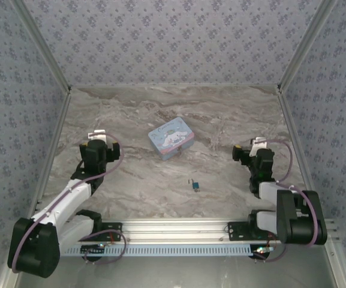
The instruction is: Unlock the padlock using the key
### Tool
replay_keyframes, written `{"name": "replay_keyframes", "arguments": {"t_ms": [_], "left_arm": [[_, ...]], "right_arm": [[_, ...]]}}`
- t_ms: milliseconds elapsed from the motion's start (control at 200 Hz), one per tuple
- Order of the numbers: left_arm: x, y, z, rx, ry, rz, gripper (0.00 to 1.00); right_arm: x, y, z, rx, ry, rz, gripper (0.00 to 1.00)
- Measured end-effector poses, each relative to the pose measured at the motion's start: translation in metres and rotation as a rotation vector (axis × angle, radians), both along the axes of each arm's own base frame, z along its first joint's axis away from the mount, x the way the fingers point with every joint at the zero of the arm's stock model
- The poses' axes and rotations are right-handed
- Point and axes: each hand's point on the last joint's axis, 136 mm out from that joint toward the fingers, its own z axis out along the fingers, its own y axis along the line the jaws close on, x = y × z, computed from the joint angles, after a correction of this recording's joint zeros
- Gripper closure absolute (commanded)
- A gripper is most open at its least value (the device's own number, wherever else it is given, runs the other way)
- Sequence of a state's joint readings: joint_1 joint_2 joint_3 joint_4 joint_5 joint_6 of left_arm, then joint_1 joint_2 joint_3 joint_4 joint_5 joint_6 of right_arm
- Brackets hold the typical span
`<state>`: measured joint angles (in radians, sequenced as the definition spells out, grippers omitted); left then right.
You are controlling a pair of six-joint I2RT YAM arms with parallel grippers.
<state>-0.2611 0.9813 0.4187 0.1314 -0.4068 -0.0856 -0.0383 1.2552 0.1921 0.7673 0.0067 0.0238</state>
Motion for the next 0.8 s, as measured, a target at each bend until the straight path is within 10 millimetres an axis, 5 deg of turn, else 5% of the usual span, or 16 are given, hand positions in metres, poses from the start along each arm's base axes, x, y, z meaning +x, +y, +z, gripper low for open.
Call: {"name": "replay_keyframes", "arguments": {"t_ms": [140, 340, 515, 805], "left_arm": [[0.002, -0.001, -0.008, 0.004, 0.003, -0.021, 0.01], [0.003, -0.001, -0.02, -0.008, -0.003, -0.048, 0.01], [0.008, -0.001, -0.028, -0.012, -0.014, -0.073, 0.01], [0.027, -0.005, -0.038, -0.031, -0.055, -0.119, 0.01]], "right_arm": [[0.011, 0.001, 0.002, -0.023, -0.035, 0.018, 0.0], [0.025, 0.003, -0.023, -0.028, 0.034, 0.038, 0.0], [0.055, -0.002, 0.003, -0.027, -0.008, 0.03, 0.0], [0.053, -0.002, -0.005, -0.025, 0.029, 0.03, 0.0]]}}
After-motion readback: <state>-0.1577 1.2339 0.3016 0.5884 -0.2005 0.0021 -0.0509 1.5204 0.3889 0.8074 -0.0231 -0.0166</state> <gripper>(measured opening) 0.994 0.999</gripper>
